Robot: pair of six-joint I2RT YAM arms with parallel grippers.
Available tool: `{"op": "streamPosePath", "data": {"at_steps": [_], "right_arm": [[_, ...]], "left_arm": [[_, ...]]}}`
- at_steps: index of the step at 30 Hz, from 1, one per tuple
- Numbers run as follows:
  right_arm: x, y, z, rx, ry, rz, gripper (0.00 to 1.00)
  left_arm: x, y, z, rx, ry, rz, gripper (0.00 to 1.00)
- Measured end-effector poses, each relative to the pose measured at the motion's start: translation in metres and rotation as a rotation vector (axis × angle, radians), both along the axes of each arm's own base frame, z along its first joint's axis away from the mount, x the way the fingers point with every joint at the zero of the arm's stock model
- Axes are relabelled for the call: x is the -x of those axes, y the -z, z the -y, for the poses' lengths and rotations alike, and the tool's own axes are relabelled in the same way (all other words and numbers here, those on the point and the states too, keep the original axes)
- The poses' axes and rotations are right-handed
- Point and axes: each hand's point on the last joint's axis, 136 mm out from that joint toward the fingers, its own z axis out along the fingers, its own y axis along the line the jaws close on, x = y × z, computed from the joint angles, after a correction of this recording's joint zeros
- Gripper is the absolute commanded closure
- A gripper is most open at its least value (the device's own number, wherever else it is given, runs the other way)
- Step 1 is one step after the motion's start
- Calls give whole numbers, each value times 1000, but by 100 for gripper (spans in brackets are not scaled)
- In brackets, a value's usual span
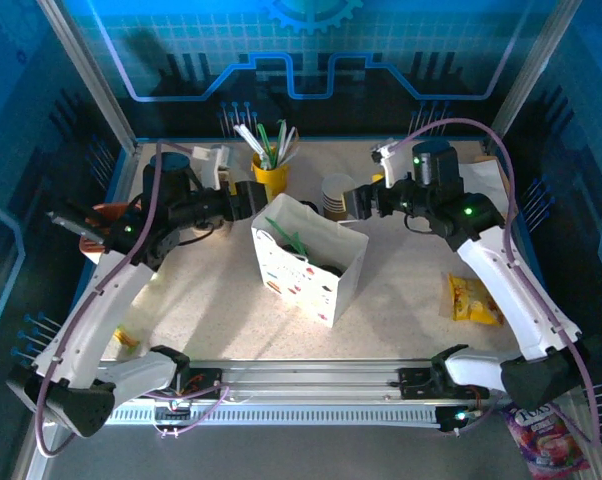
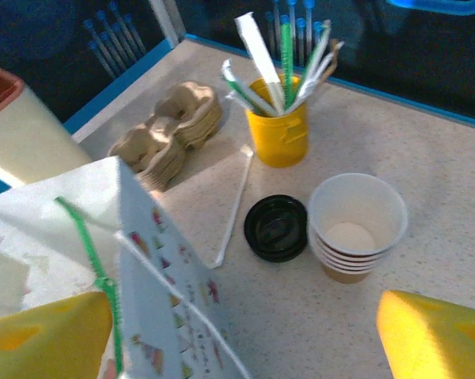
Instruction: Pack the takeout coffee
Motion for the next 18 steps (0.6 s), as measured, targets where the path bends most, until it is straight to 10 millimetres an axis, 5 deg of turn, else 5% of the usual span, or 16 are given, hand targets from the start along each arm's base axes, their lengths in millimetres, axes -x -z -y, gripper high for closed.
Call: {"op": "streamPosePath", "data": {"at_steps": [8,18], "right_arm": [[-70,31,113,28,412,-58,12],[-137,151,257,145,820,-337,14]], "left_arm": [[-16,-24,-33,-80,-113,25,23],[-32,10,-48,-202,-165,-19,20]]}}
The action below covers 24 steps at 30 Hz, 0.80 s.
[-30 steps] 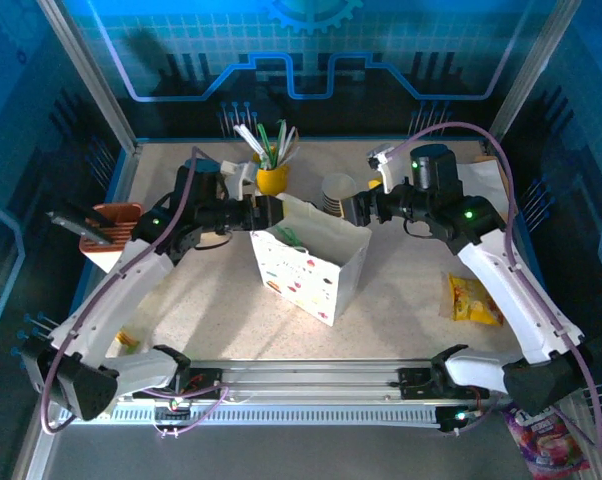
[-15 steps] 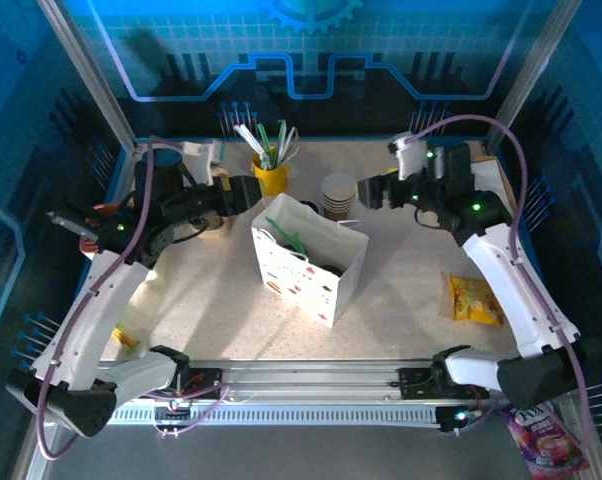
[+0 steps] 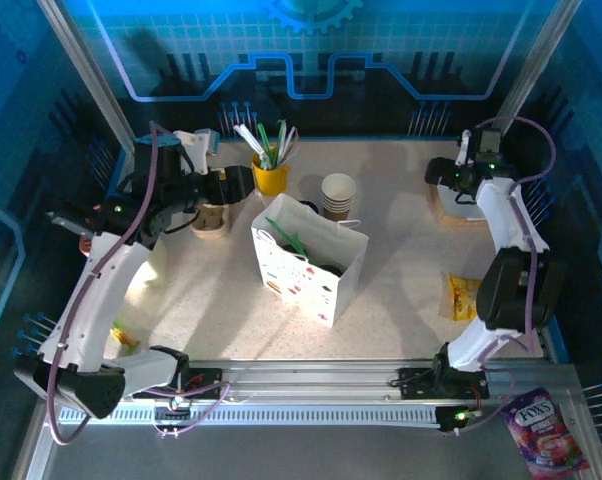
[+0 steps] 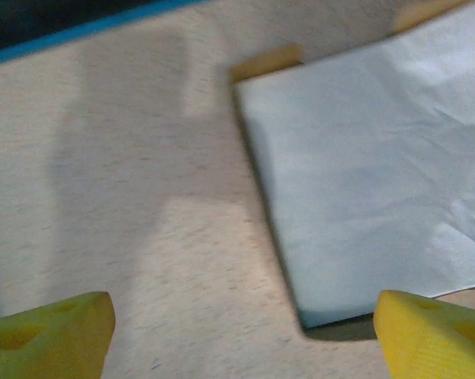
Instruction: Pack the takeout coffee
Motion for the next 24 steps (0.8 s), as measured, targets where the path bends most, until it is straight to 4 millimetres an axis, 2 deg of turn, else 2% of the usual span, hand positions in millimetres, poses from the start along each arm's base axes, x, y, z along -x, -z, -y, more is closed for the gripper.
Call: {"op": "streamPosePath", "data": {"at_steps": [2,6,10,13,24], "right_arm": [[-10,21,19,10,41,-50,15],[-26,56,40,25,68,-140,16],[-37,91,49,31,61,-231,16],[-37,109,54,39,50,-290,16],[-44,124,64,13,34,-331,25]], "left_arm": [[0,8,-5,-14,-12,-5,20],[3,17,-9,-19,-19,-16,20],[2,19,-9,-18,-18,-11,20],[1,22,-9,-18,-18,-13,20],[-2,20,-7,-12,-15,5,20]]}}
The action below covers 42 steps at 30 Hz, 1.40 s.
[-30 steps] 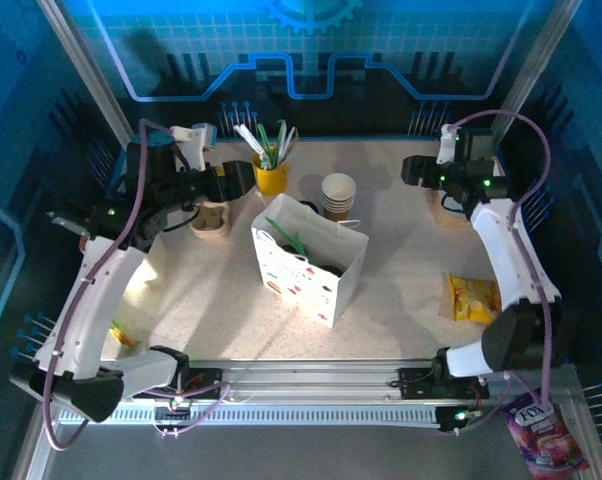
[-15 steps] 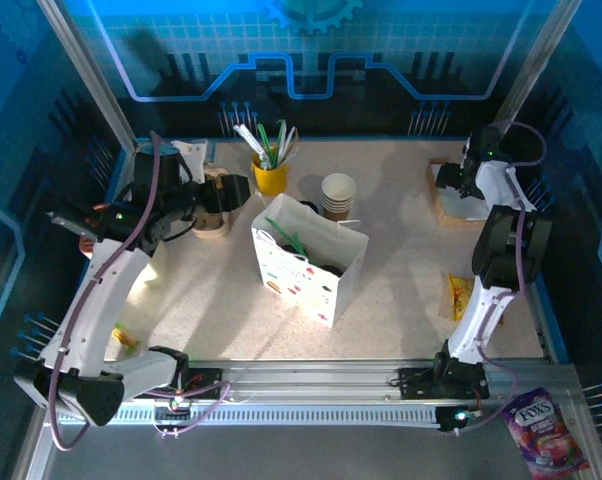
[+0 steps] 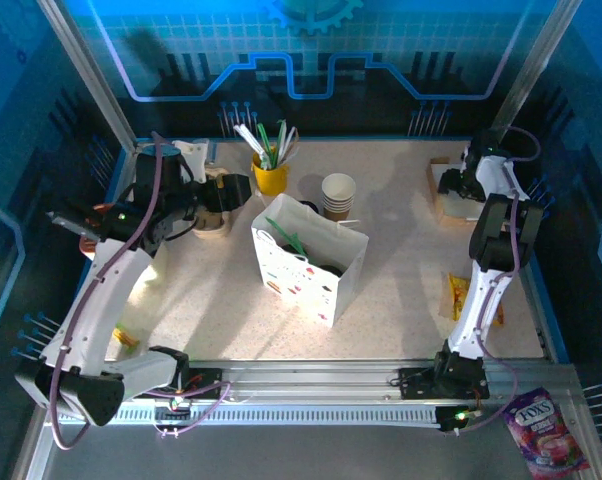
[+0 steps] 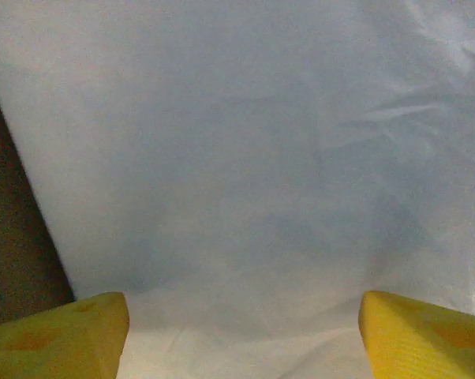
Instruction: Pack the takeout coffee
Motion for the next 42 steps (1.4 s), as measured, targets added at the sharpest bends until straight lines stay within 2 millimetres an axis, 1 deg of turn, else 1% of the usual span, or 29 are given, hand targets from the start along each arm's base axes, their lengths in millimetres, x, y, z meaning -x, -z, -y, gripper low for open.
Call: {"op": "streamPosePath", "data": {"at_steps": [2,6,8,11,15,18,20,25,28,34,40,42], "right_arm": [[1,5,2,-2,0,-12,27],[4,23,4,-10,-10,-54,33],[3,22,4,-9,-17,-55,38],[3,22,3,-15,-25,-54,47],[2,22,0,-27,-34,-50,54],[1,22,-2,-39,-40,-47,54],[1,22,-3,-45,-43,-45,51],[1,18,-4,-50,-45,-46,51],[1,16,-5,-54,-46,-49,53],[3,15,-8,-73,-55,-55,62],[0,7,-8,-72,-57,-49,64],[-2,3,-8,-73,-61,-43,68]], "left_arm": [[0,0,0,1,2,-1,20],[0,0,1,5,7,2,20],[1,1,2,6,9,0,20],[1,0,2,9,13,0,20],[1,0,3,11,18,0,20],[2,0,4,14,22,-1,19],[2,0,4,14,22,-1,19],[2,0,5,18,29,-2,19],[3,0,6,20,33,-2,19],[3,-1,6,21,35,-2,19],[3,-1,6,21,35,-2,19],[3,-1,6,21,35,-2,19]]}}
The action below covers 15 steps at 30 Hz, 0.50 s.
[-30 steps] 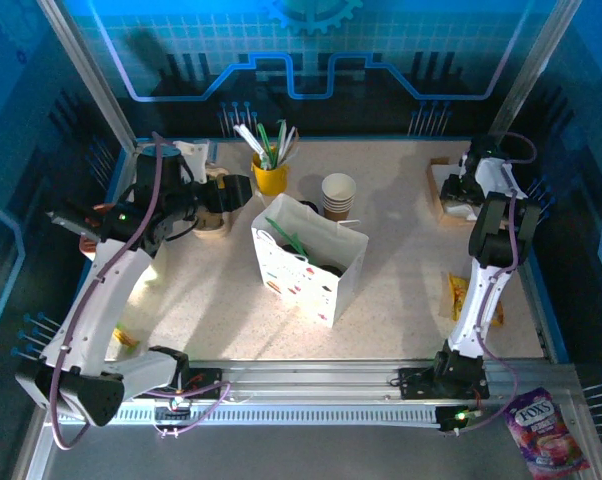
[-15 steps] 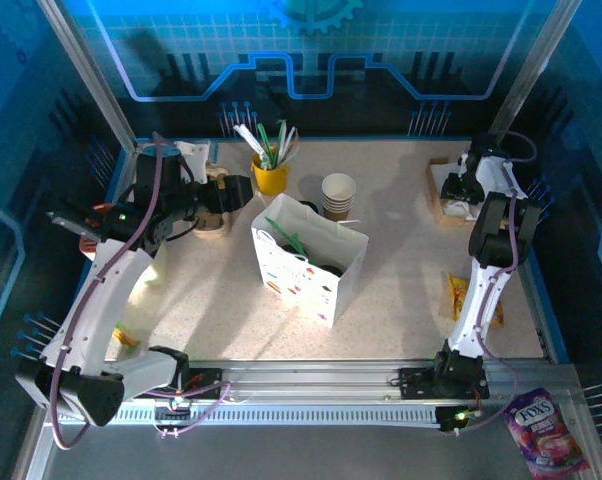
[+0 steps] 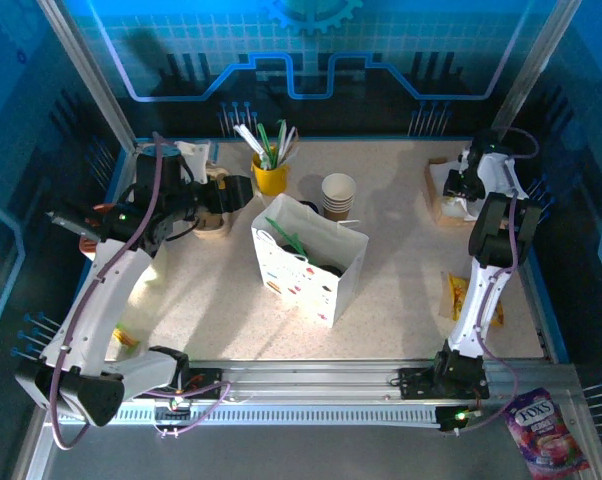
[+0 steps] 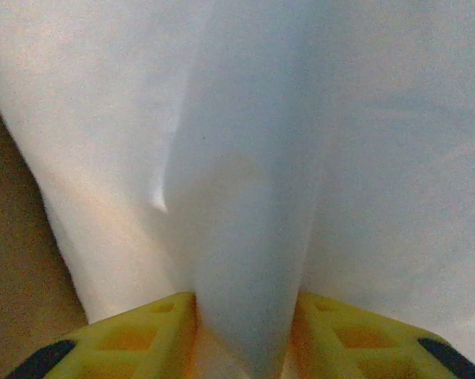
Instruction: Pack the takeout coffee
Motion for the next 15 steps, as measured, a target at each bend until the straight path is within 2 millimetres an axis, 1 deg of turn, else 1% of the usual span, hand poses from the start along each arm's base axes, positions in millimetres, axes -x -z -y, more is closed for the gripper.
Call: {"op": "streamPosePath", "data": {"at_steps": [4,8,11,13,15], "right_arm": [[-5,-8,0,2,-5,19,74],[-6,-11,-1,-6,-8,25,85],[-6,-16,-1,-4,-11,32,87],[-5,-25,-1,0,-9,47,88],[-5,-41,-2,9,-9,78,89]], "left_arm": [[0,0,0,0,0,0,19],[0,0,0,0,0,1,19],[0,-1,0,0,0,2,19],[0,-1,0,1,0,2,19],[0,-1,0,1,0,2,19]]}}
